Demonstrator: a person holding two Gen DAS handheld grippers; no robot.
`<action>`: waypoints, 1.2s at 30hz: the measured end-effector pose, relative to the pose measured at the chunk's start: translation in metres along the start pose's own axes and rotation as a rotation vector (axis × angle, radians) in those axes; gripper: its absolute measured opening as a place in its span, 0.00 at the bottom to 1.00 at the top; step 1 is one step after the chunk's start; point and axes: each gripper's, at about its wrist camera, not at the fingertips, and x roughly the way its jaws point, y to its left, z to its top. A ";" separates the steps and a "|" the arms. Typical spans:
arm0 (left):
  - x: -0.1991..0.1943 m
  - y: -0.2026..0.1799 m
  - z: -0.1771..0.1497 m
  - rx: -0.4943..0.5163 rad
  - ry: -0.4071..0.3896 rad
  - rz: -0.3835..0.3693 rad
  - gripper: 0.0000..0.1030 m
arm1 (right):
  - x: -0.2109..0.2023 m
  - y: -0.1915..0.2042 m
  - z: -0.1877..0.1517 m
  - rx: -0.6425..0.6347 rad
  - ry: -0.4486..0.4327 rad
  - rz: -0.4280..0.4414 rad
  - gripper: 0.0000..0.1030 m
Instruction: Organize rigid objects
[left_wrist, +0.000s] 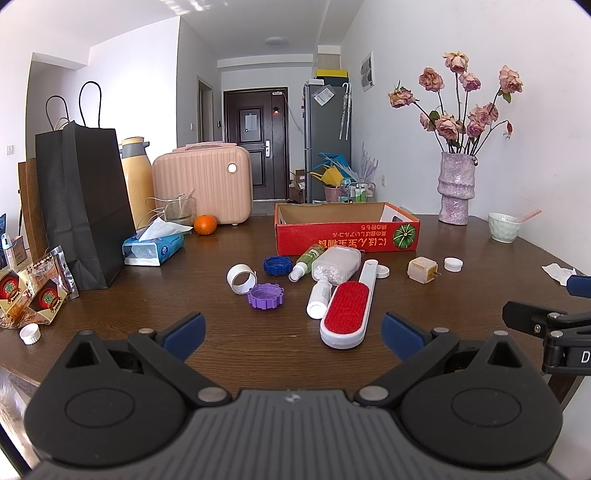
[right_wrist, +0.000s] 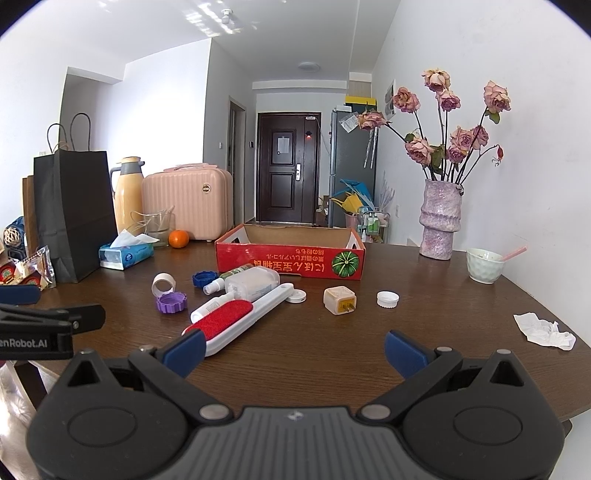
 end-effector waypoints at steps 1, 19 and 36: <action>0.000 0.000 0.000 0.000 0.000 0.000 1.00 | 0.000 0.000 0.000 0.000 0.000 -0.001 1.00; 0.030 0.012 0.006 -0.040 0.029 0.008 1.00 | 0.019 0.008 0.008 0.008 -0.006 0.005 1.00; 0.094 0.035 0.012 -0.032 0.076 0.042 1.00 | 0.096 0.033 0.015 -0.034 0.099 0.026 1.00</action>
